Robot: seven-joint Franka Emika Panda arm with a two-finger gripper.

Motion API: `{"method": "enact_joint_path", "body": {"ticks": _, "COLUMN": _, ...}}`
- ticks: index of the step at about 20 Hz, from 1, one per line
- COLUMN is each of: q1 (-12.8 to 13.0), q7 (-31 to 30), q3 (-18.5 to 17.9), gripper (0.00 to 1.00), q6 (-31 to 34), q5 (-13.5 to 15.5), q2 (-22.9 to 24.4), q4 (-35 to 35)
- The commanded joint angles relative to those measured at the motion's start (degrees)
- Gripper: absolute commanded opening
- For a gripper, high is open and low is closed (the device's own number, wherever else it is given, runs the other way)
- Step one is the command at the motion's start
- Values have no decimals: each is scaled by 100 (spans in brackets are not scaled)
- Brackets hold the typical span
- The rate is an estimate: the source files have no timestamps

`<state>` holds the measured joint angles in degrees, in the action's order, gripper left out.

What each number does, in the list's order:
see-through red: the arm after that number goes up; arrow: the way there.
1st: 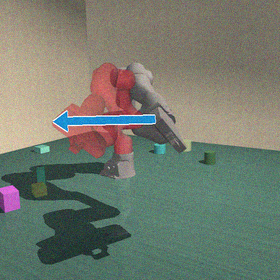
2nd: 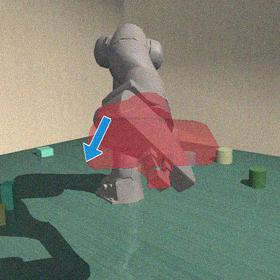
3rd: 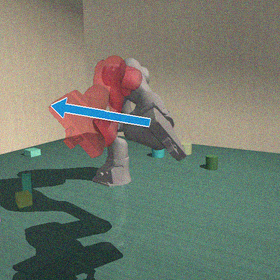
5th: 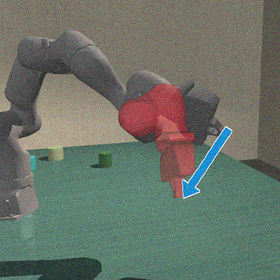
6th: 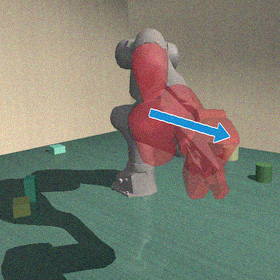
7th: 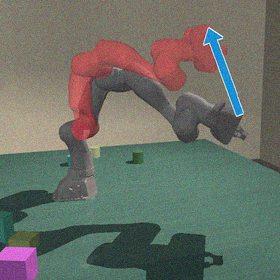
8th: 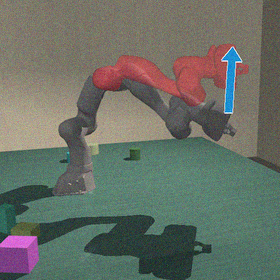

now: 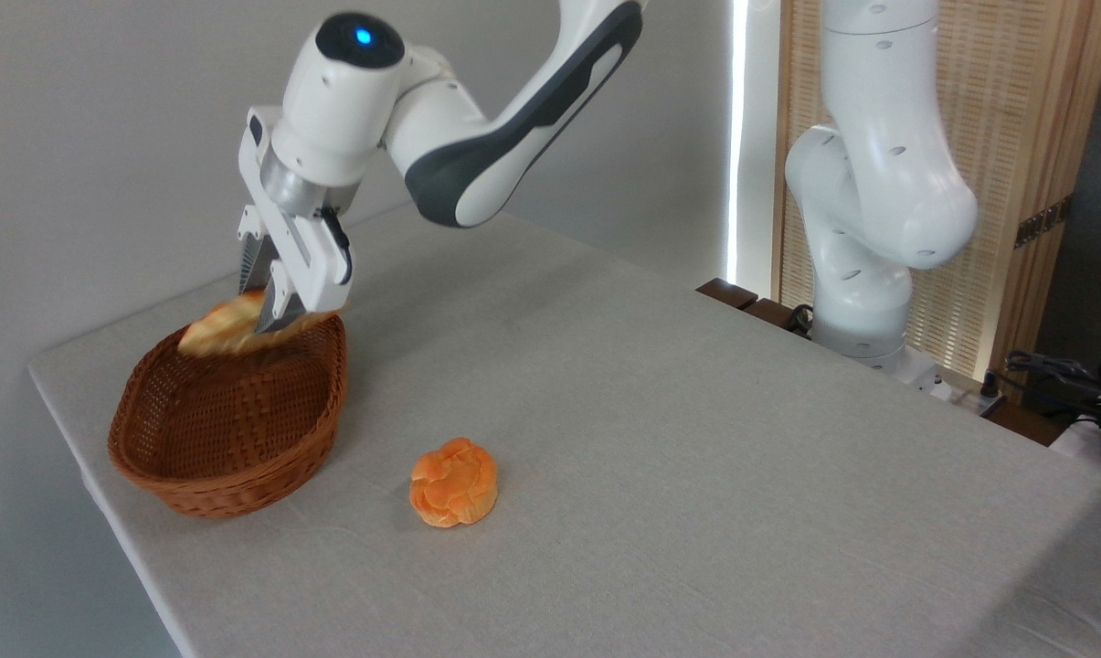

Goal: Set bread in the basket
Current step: 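Lower the roll into the basket and open the gripper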

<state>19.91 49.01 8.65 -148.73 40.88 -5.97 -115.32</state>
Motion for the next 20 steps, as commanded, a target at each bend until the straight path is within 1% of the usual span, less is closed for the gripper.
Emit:
{"method": "enact_joint_path", "body": {"ticks": 1, "q1": 4, "q7": 30, "q3": -4, "gripper": 61, "q6": -104, "q5": 517, "q2": -255, "q4": 439}}
{"method": "enact_joint_path", "body": {"ticks": 2, "q1": -13, "q7": 30, "q3": -4, "gripper": 61, "q6": -104, "q5": 622, "q2": -281, "q4": 501}}
{"method": "enact_joint_path", "body": {"ticks": 3, "q1": -22, "q7": 30, "q3": -4, "gripper": 62, "q6": -104, "q5": 667, "q2": -290, "q4": 519}}
{"method": "enact_joint_path", "body": {"ticks": 5, "q1": -31, "q7": 30, "q3": -12, "gripper": 71, "q6": -95, "q5": 658, "q2": -290, "q4": 520}}
{"method": "enact_joint_path", "body": {"ticks": 6, "q1": -40, "q7": 21, "q3": -13, "gripper": 73, "q6": -95, "q5": 650, "q2": -282, "q4": 520}}
{"method": "enact_joint_path", "body": {"ticks": 7, "q1": -40, "q7": 3, "q3": -21, "gripper": 82, "q6": -86, "q5": 624, "q2": -273, "q4": 520}}
{"method": "enact_joint_path", "body": {"ticks": 9, "q1": -40, "q7": 21, "q3": -74, "gripper": 95, "q6": -34, "q5": 597, "q2": -203, "q4": 511}}
{"method": "enact_joint_path", "body": {"ticks": 10, "q1": -49, "q7": 21, "q3": -118, "gripper": 100, "q6": 27, "q5": 545, "q2": -107, "q4": 511}}
{"method": "enact_joint_path", "body": {"ticks": 11, "q1": -57, "q7": 21, "q3": -205, "gripper": 100, "q6": 211, "q5": 492, "q2": 16, "q4": 511}}
{"method": "enact_joint_path", "body": {"ticks": 12, "q1": -66, "q7": 21, "q3": -380, "gripper": 100, "q6": 552, "q5": 378, "q2": 139, "q4": 511}}
{"method": "enact_joint_path", "body": {"ticks": 14, "q1": -66, "q7": 21, "q3": -758, "gripper": 100, "q6": 1630, "q5": -69, "q2": 420, "q4": 598}}
{"method": "enact_joint_path", "body": {"ticks": 16, "q1": -66, "q7": 12, "q3": -1153, "gripper": 100, "q6": 2922, "q5": -736, "q2": 675, "q4": 913}}
{"method": "enact_joint_path", "body": {"ticks": 17, "q1": -75, "q7": 12, "q3": -1320, "gripper": 100, "q6": 3555, "q5": -1044, "q2": 711, "q4": 1141}}
{"method": "enact_joint_path", "body": {"ticks": 18, "q1": -84, "q7": 12, "q3": -1470, "gripper": 100, "q6": 4136, "q5": -1273, "q2": 712, "q4": 1387}}
{"method": "enact_joint_path", "body": {"ticks": 19, "q1": -136, "q7": 12, "q3": -1619, "gripper": 100, "q6": 4646, "q5": -1475, "q2": 712, "q4": 1607}}
{"method": "enact_joint_path", "body": {"ticks": 20, "q1": -267, "q7": 12, "q3": -1630, "gripper": 100, "q6": 5043, "q5": -1677, "q2": 712, "q4": 1783}}
